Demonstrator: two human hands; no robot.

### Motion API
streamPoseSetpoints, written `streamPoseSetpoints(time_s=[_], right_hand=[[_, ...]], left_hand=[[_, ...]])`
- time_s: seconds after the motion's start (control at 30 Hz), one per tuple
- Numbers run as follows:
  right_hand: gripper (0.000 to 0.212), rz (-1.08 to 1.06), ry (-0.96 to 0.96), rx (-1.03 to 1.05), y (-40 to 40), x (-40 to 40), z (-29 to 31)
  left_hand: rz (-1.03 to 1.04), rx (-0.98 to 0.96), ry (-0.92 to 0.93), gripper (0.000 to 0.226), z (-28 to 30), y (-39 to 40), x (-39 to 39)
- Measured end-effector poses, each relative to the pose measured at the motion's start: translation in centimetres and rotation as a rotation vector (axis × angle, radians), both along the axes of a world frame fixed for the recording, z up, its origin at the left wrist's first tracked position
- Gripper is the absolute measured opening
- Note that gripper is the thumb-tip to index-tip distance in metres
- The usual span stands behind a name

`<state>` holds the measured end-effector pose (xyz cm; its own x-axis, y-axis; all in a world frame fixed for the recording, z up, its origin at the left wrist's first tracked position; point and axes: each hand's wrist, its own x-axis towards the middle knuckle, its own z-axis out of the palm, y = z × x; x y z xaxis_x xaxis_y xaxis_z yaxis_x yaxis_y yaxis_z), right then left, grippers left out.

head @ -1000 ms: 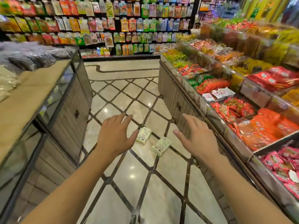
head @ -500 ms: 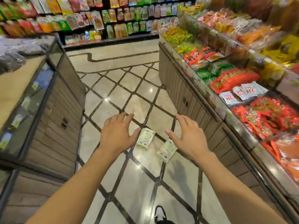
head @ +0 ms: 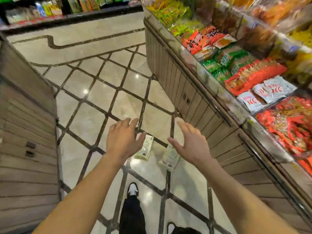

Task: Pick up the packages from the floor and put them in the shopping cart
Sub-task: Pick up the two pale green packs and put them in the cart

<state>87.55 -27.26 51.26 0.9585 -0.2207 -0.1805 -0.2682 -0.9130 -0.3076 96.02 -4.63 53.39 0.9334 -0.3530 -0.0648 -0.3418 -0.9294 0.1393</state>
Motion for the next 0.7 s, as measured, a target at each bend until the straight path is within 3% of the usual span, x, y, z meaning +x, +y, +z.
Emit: streamPoseSetpoints(time_s=[0.23, 0.4, 0.53, 0.7], right_hand=[[0.083, -0.155, 0.123, 0.025, 2.3, 7.5, -6.8], [0.081, -0.246, 0.168, 0.094, 1.9, 11.5, -14.5], [0.081, -0.346, 0.228, 0.165, 1.4, 12.9, -24.1], [0.086, -0.441, 0.33, 0.203, 0.2, 12.4, -40.3]], left_hand=[[-0.152, 0.025, 0.124, 0.067, -8.0, 1.2, 9.8], [-0.127, 0.033, 0.205, 0.066, -16.3, 1.1, 14.5], [-0.075, 0.066, 0.308, 0.066, -25.5, -0.6, 15.4], [-0.02, 0.07, 0.396, 0.065, -40.9, -2.6, 15.6]])
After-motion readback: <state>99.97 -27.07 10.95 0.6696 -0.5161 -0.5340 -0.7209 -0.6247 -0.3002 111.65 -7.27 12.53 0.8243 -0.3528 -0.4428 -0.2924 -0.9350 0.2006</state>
